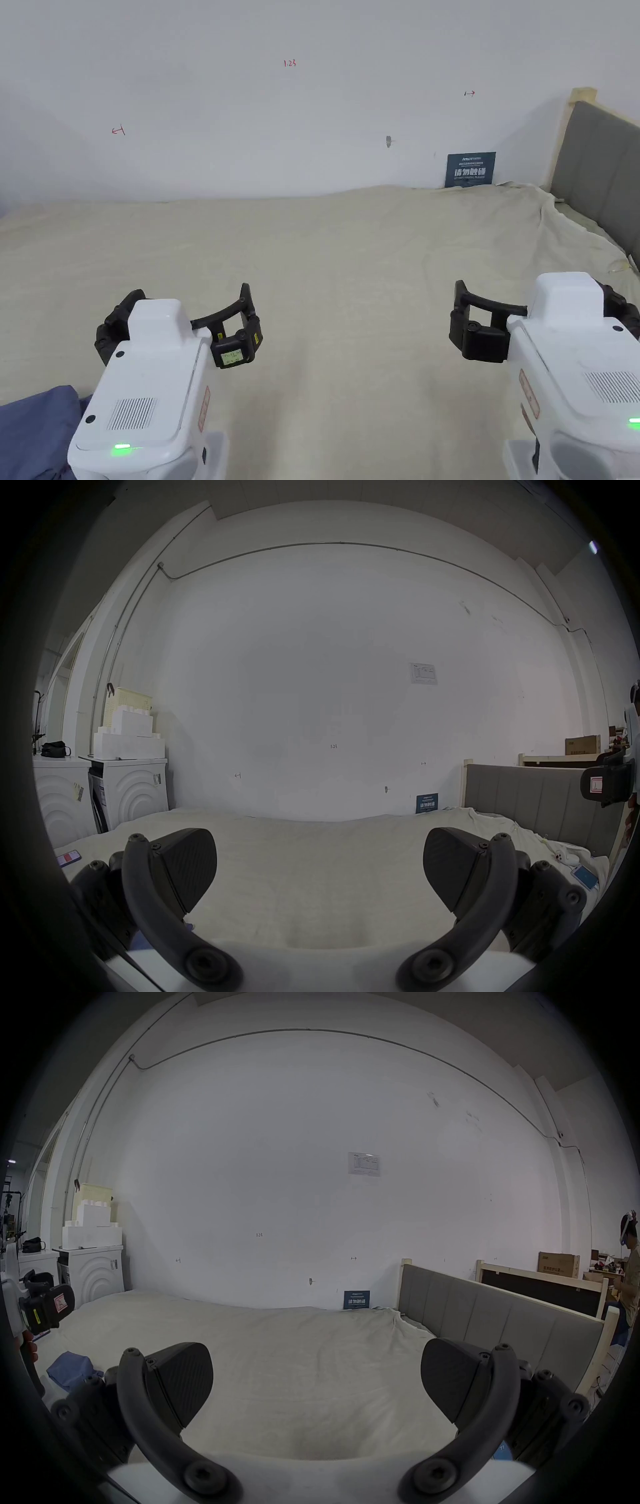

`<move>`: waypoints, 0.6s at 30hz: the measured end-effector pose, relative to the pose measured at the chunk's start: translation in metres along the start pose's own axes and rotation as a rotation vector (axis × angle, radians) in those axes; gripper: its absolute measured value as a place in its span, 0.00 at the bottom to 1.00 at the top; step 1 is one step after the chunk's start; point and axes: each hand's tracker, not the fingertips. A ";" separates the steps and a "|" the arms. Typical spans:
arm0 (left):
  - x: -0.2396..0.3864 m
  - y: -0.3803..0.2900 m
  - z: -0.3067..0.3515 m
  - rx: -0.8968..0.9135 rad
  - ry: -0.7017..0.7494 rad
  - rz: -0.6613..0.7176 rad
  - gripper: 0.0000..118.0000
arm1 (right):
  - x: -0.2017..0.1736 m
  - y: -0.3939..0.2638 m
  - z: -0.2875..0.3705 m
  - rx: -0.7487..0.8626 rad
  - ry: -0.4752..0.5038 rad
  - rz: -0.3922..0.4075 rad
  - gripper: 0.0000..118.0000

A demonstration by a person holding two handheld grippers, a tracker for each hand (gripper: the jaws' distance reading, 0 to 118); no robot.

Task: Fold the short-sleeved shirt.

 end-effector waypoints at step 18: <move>-0.001 0.002 0.001 0.009 0.001 -0.012 1.00 | -0.003 0.002 0.004 0.031 -0.006 0.014 1.00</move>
